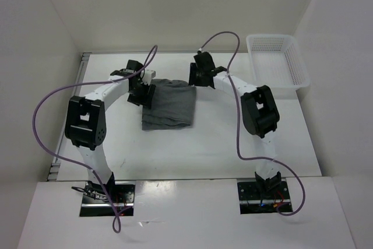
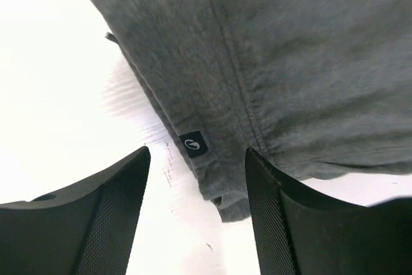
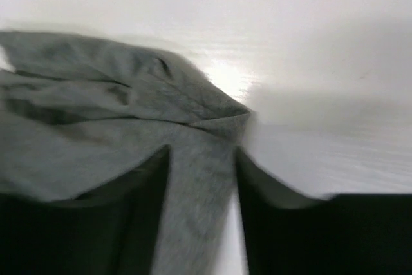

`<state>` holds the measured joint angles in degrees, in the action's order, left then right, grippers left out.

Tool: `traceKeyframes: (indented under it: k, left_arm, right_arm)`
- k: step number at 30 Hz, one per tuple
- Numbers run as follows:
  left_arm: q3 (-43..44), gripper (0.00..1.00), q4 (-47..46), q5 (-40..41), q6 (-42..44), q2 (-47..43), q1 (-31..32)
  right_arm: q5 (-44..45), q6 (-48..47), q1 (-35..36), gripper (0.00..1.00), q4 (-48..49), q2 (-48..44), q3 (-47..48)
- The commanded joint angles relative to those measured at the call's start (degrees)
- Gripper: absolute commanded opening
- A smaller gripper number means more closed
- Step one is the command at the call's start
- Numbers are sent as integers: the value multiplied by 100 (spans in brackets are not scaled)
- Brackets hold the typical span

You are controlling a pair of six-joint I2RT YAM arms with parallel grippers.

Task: Fold and stack the shorts
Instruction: Fold the shorts

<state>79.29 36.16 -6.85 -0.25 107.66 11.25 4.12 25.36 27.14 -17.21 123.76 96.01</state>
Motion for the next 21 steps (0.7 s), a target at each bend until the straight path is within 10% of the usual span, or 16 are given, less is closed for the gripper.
traceKeyframes:
  k: [1, 5, 14, 21]
  left_arm:
    - [552, 69, 189, -184, 25, -595, -8]
    - [825, 76, -100, -307, 25, -1184, -166]
    - [836, 98, -460, -800, 25, -2055, -2142]
    - [386, 98, -716, 1016, 25, -2425, -2909]
  right_arm:
    - [536, -522, -33, 56, 122, -1406, 25]
    - [836, -805, -225, 100, -159, -2346, -301]
    - [115, -392, -1814, 100, -1222, -4289, -1777]
    - [1, -541, -2774, 100, -1750, -5274, -2315]
